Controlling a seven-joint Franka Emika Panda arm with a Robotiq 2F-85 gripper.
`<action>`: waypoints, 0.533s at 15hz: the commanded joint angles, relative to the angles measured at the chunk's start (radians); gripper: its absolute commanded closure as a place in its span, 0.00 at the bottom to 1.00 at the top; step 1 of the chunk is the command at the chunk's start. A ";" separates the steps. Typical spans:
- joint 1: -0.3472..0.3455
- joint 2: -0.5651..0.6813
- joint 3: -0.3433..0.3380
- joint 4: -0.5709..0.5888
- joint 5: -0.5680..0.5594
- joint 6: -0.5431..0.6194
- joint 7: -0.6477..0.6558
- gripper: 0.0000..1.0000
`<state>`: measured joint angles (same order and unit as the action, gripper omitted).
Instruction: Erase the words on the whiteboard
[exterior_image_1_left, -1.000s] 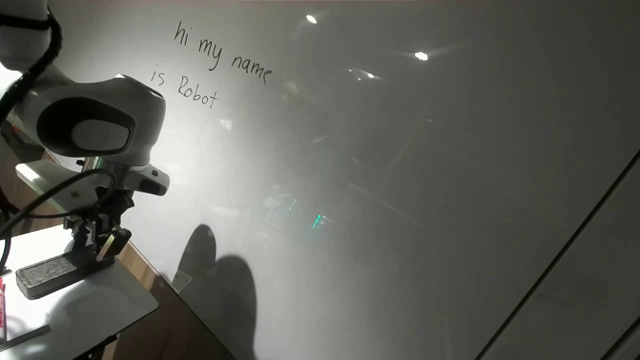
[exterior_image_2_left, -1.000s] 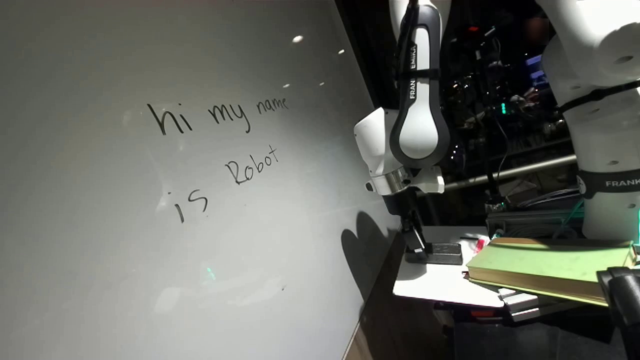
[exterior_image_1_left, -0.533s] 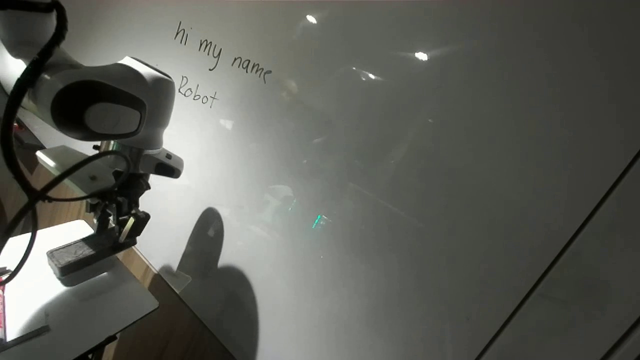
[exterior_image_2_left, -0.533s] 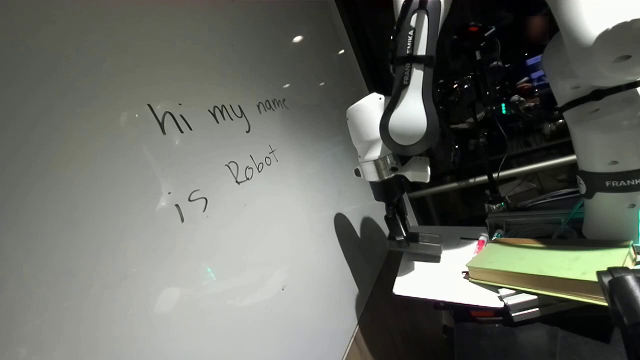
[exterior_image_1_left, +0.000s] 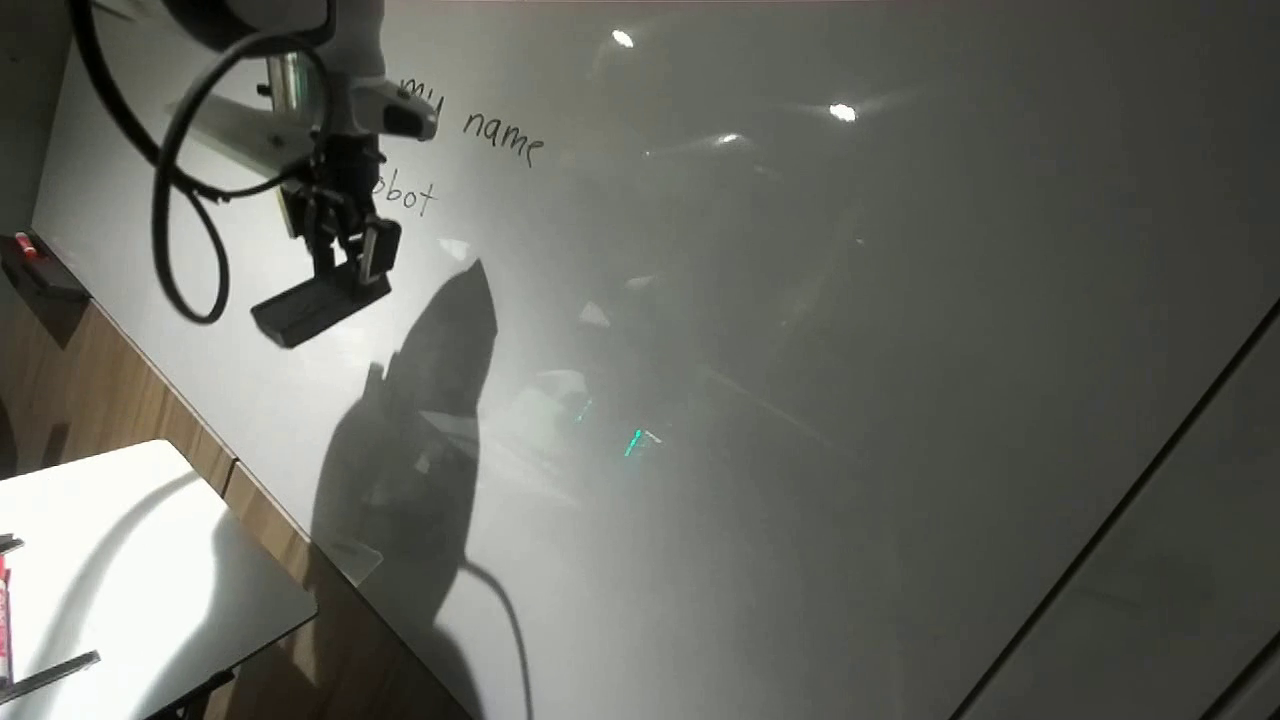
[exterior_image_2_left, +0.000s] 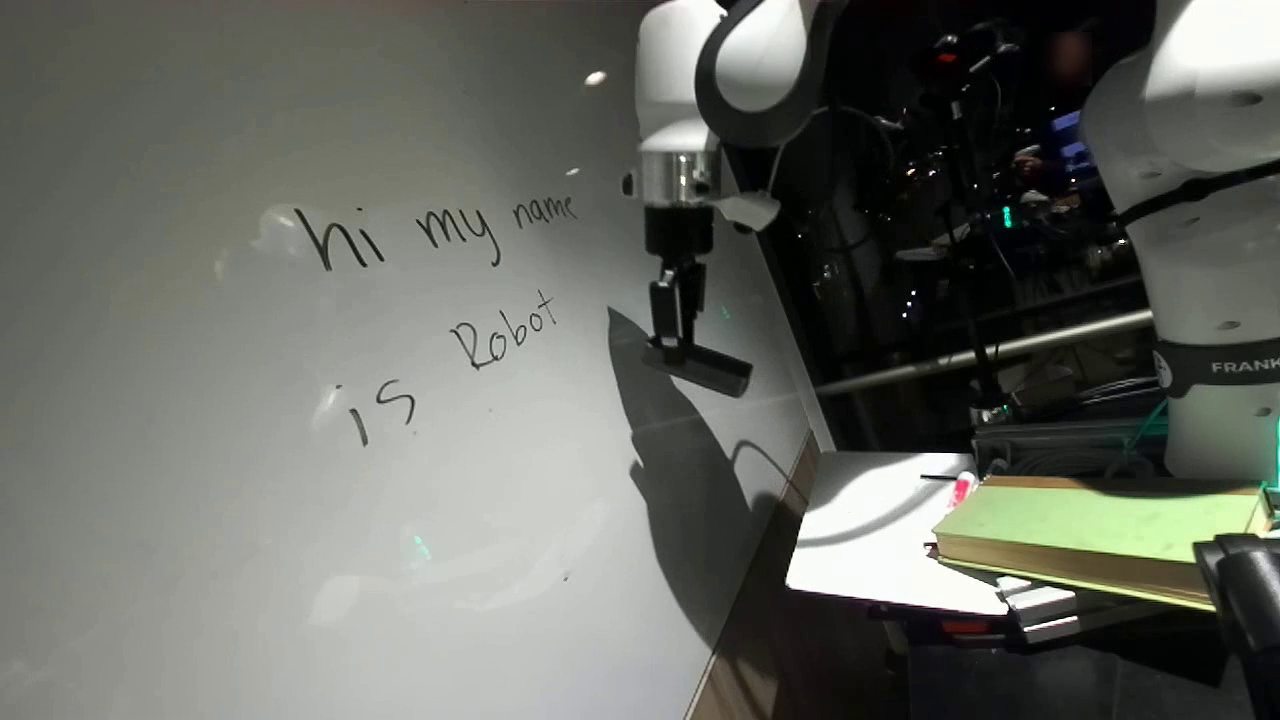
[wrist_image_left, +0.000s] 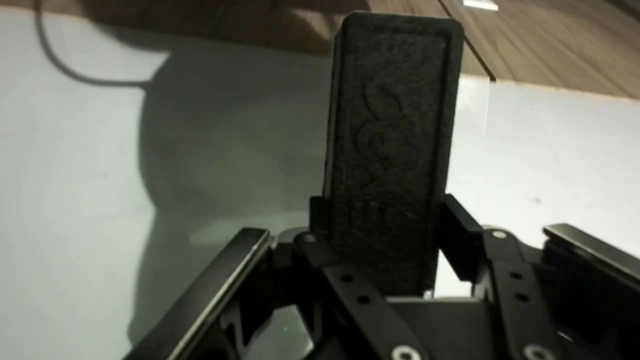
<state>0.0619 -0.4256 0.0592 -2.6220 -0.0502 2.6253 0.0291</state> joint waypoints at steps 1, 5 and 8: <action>0.010 -0.017 0.049 0.144 0.019 -0.025 0.070 0.70; 0.003 0.010 0.120 0.241 0.001 0.015 0.165 0.70; -0.009 0.030 0.149 0.275 -0.009 0.050 0.212 0.70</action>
<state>0.0694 -0.4339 0.1841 -2.3897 -0.0505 2.6329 0.1961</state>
